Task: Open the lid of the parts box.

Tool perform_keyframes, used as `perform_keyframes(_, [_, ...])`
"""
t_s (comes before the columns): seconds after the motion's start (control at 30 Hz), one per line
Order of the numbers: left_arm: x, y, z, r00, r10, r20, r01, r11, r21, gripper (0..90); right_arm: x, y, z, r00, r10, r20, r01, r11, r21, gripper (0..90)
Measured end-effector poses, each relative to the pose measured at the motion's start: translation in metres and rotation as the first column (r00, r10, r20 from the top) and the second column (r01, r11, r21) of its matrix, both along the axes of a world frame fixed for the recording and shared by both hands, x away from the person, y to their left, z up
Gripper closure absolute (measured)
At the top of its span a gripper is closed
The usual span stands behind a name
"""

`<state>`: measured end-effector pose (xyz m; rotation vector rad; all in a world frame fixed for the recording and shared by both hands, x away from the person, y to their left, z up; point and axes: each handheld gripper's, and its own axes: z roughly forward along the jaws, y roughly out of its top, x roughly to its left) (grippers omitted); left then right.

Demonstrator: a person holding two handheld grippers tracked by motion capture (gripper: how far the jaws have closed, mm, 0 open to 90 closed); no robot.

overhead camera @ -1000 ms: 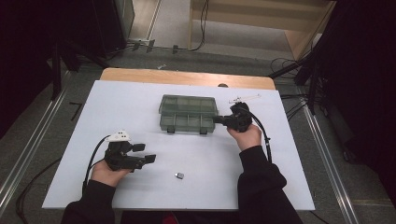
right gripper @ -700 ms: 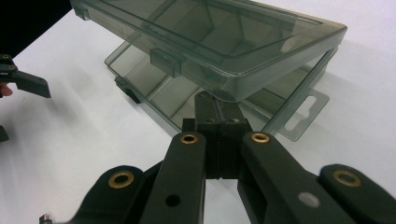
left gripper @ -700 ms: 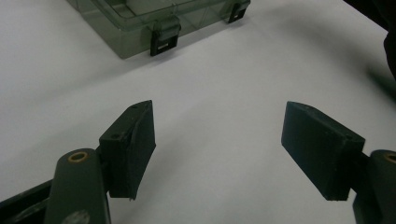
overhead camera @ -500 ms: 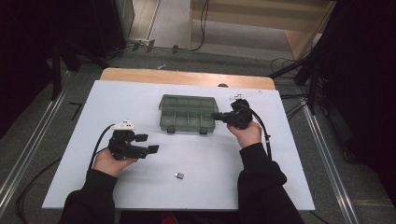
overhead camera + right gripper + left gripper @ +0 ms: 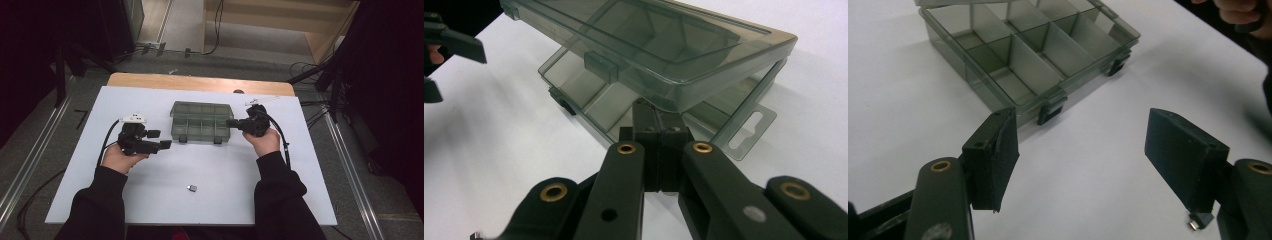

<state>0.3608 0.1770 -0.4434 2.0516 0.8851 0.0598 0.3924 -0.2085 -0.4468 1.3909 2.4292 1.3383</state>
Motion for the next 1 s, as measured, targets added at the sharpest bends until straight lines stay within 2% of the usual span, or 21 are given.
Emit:
perform_keyframes(0.23, [0.013,-0.002,0.001,0.9999,0.007,-0.008,-0.007,0.9999,-0.009,30.2,0.002,0.001,0.001,1.0000,0.002,0.001,-0.002,1.0000,-0.005,87.9])
perform_keyframes(0.33, [0.019,-0.004,0.002,1.0000,0.006,0.006,-0.006,1.0000,0.002,30.2,0.002,0.001,0.002,1.0000,0.002,-0.001,-0.002,1.0000,-0.004,87.9])
perform_keyframes(0.5, [0.030,-0.008,0.001,1.0000,0.005,0.006,-0.005,1.0000,0.007,30.4,0.003,0.002,0.002,1.0000,0.002,-0.001,-0.002,1.0000,-0.001,87.9])
perform_keyframes(0.57, [0.035,-0.009,-0.001,1.0000,0.001,0.001,-0.001,1.0000,-0.001,30.4,0.003,0.001,0.002,1.0000,0.002,0.000,-0.002,1.0000,-0.001,87.9])
perform_keyframes(0.73, [0.045,-0.011,-0.005,1.0000,0.007,0.002,-0.007,0.9997,0.022,31.4,0.004,0.001,0.002,1.0000,0.004,0.006,-0.004,1.0000,0.002,87.9])
perform_keyframes(0.83, [0.052,-0.011,-0.006,0.9999,0.014,-0.002,-0.014,0.9998,0.011,31.4,0.003,0.001,0.002,1.0000,0.001,0.001,-0.001,1.0000,0.004,87.9])
perform_keyframes(1.0, [0.058,-0.013,-0.006,0.9995,0.020,0.025,-0.021,0.9995,0.026,33.5,0.003,0.001,0.002,1.0000,0.003,-0.002,-0.003,1.0000,0.006,87.9])
